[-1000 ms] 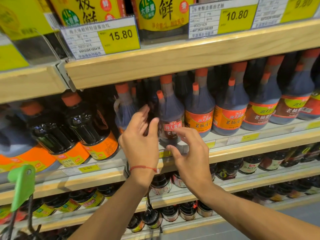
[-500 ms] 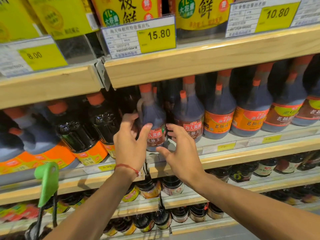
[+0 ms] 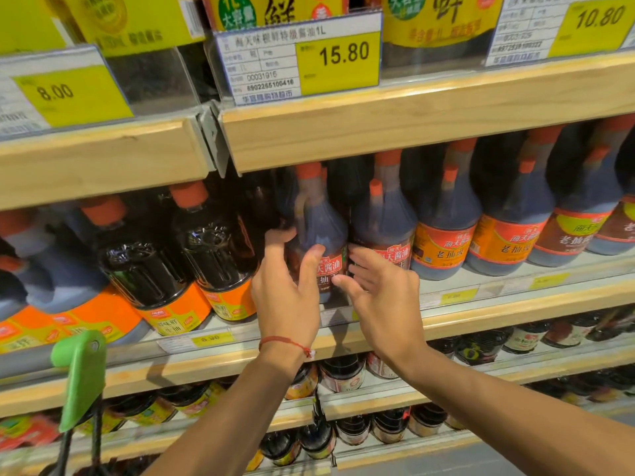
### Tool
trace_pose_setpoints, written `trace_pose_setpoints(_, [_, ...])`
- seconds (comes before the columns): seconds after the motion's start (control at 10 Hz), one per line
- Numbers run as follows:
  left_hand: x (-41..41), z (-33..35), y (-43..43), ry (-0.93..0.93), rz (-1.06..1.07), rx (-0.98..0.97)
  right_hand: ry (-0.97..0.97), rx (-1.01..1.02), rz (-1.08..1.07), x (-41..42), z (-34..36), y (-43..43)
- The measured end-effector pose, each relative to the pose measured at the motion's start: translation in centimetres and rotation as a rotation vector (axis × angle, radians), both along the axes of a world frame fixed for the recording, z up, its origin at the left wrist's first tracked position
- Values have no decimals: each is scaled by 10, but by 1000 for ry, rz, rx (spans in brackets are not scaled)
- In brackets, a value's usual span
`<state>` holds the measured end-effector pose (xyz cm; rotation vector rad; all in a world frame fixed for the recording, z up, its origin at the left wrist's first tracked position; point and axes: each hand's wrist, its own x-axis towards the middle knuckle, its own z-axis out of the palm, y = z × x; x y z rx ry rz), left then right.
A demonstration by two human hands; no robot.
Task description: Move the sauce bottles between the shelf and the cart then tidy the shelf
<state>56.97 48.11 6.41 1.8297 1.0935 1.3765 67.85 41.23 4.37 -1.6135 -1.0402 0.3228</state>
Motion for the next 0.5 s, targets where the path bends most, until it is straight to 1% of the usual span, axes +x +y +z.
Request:
trace_pose_setpoints(0.1, [2,0,-1,29,31,14,1,13,-18,0,-2,1])
trace_pose_setpoints(0.2, [5,1,-1,13,26,13,-25,41,-49,-2,0,3])
trace_pose_setpoints(0.3, [7,-3,0,-51,-11,-29,-1,32,-19,-1,-1,3])
trace_pose_setpoints(0.4, [8,-7,-5,-118,-46,-101,-55,30,12,1,0,-13])
trace_pose_setpoints(0.5, [8,-8,-13,-82,-5,-94,-189,1,25,2,7,-23])
